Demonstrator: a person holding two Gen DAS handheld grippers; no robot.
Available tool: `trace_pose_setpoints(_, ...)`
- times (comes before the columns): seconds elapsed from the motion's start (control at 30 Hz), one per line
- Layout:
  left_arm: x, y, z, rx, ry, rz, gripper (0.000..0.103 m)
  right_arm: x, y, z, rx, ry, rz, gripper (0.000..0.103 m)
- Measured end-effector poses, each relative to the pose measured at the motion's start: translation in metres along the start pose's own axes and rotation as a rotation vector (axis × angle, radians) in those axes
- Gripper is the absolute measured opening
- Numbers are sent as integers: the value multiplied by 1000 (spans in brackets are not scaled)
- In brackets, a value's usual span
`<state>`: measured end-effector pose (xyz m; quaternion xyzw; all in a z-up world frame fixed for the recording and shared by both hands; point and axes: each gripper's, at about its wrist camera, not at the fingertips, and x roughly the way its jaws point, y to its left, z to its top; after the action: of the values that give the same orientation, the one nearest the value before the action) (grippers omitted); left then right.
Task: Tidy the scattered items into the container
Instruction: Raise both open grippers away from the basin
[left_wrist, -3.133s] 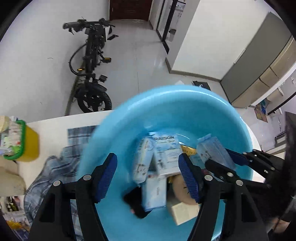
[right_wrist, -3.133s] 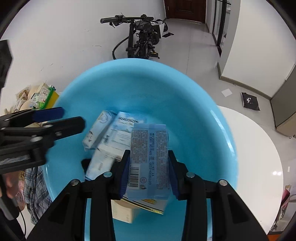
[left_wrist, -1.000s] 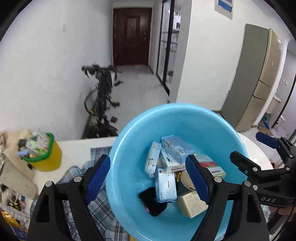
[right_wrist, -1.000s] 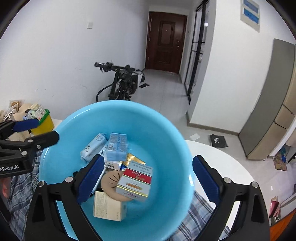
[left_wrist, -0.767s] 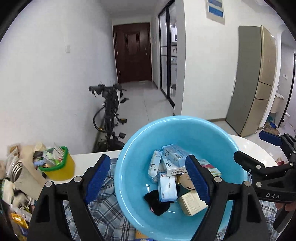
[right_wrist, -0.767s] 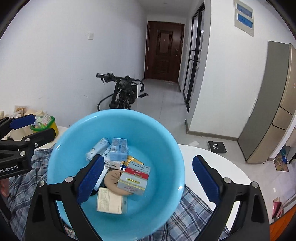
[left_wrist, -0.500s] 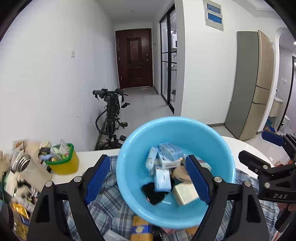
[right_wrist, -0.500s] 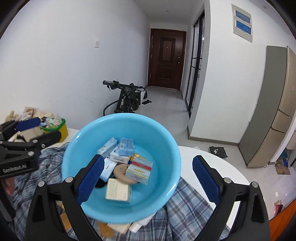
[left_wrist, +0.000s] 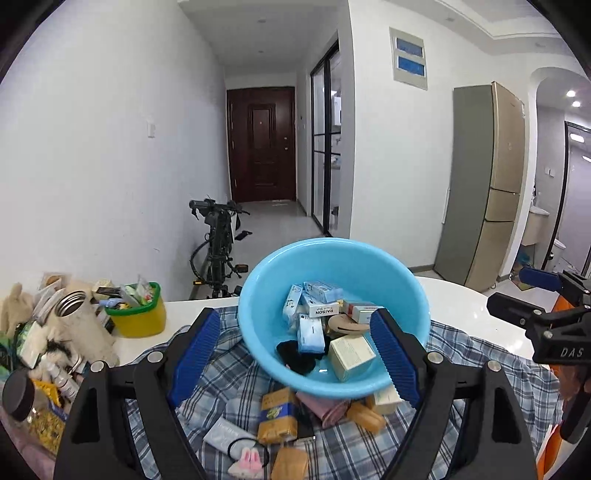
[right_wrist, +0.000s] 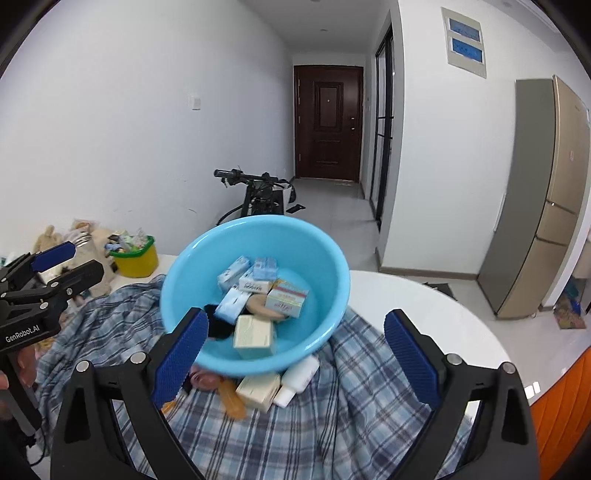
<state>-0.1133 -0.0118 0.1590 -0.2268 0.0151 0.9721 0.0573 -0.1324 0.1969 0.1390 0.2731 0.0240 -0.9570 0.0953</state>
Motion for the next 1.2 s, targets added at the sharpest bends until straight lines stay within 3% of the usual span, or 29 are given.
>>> trace_pose_setpoints(0.2, -48, -6, -27, 21, -57, -34, 86, -22, 2, -29, -23, -7, 16, 96)
trace_pose_setpoints(0.33, -56, -12, -52, 31, 15, -86, 86, -32, 5, -49, -28, 7, 46, 96)
trace_pose_setpoints(0.47, -62, -20, -81, 48, 48, -81, 86, -35, 5, -70, -31, 18, 53, 96)
trace_pose_setpoints(0.63, -73, -20, -107, -44, 50, -138, 86, -28, 2, -97, 9, 76, 92, 96)
trace_pose_setpoints(0.73, -75, -23, -119, -43, 63, -135, 86, -25, 0, -113, 40, 98, 118, 96)
trace_pose_setpoints(0.9, -69, -26, -144, -15, 95, -102, 86, -26, 8, -135, 11, 75, 87, 96)
trace_pose_setpoints(1.07, -59, -31, -173, 62, 133, -12, 86, -23, 12, -156, 4, 86, 82, 96)
trace_pose_setpoints(1.2, -51, -27, -190, 28, 182, -35, 86, -12, 13, -173, 23, 143, 100, 96)
